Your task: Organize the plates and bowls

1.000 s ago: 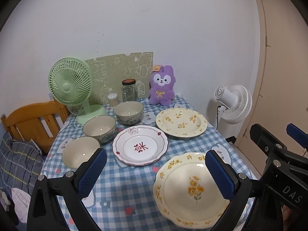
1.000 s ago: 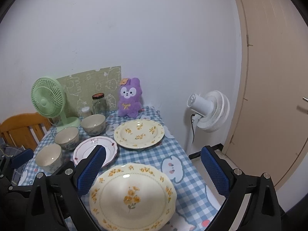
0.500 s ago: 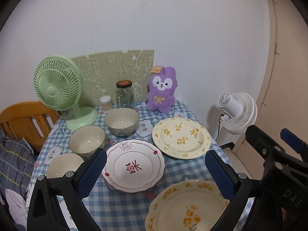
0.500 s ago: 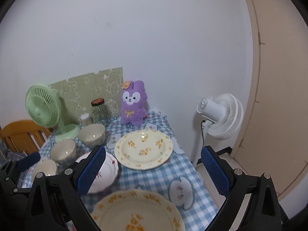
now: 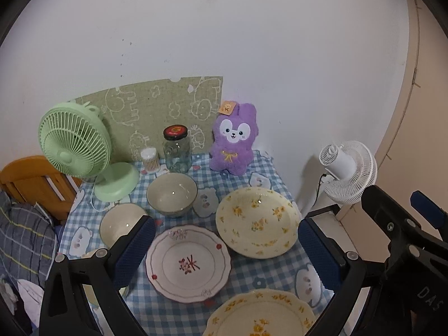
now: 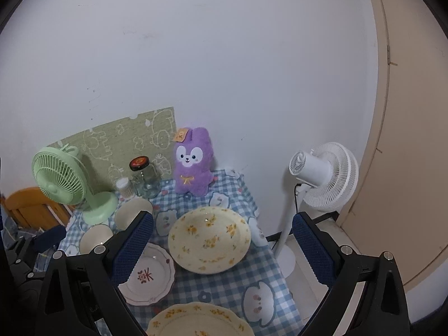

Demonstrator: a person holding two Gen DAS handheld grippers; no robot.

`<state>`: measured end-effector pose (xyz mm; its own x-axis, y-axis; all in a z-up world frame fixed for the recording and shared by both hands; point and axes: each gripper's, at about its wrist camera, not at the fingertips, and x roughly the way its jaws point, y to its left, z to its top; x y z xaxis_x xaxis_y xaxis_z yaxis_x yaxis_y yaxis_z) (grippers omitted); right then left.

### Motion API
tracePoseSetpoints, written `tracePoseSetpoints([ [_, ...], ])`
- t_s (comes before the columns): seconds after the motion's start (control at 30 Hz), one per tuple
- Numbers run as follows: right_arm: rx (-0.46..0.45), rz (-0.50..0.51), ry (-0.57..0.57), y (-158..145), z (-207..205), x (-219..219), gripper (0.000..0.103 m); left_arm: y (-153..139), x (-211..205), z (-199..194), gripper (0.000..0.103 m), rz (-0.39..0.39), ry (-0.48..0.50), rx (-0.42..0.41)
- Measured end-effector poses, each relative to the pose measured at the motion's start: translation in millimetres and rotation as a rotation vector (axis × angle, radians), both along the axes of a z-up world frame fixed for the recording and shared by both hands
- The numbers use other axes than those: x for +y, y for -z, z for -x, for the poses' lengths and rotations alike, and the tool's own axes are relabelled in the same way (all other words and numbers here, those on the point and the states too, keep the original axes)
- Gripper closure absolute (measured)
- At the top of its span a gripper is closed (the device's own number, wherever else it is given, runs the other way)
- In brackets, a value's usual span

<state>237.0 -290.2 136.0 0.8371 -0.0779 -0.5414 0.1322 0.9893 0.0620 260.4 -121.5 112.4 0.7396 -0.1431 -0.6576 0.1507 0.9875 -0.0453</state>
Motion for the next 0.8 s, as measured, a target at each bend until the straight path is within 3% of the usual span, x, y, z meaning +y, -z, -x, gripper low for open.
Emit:
tracePoseSetpoints([
  [0.33,0.061,-0.016,0.034,15,-39,-9,0.002,11,-16,-39,0.001,-0.02,0.057,-0.008],
  [0.8,0.123,-0.046,0.035,67,-98,-21,0.003,60,-34,-97,0.004,-0.085,0.071,0.017],
])
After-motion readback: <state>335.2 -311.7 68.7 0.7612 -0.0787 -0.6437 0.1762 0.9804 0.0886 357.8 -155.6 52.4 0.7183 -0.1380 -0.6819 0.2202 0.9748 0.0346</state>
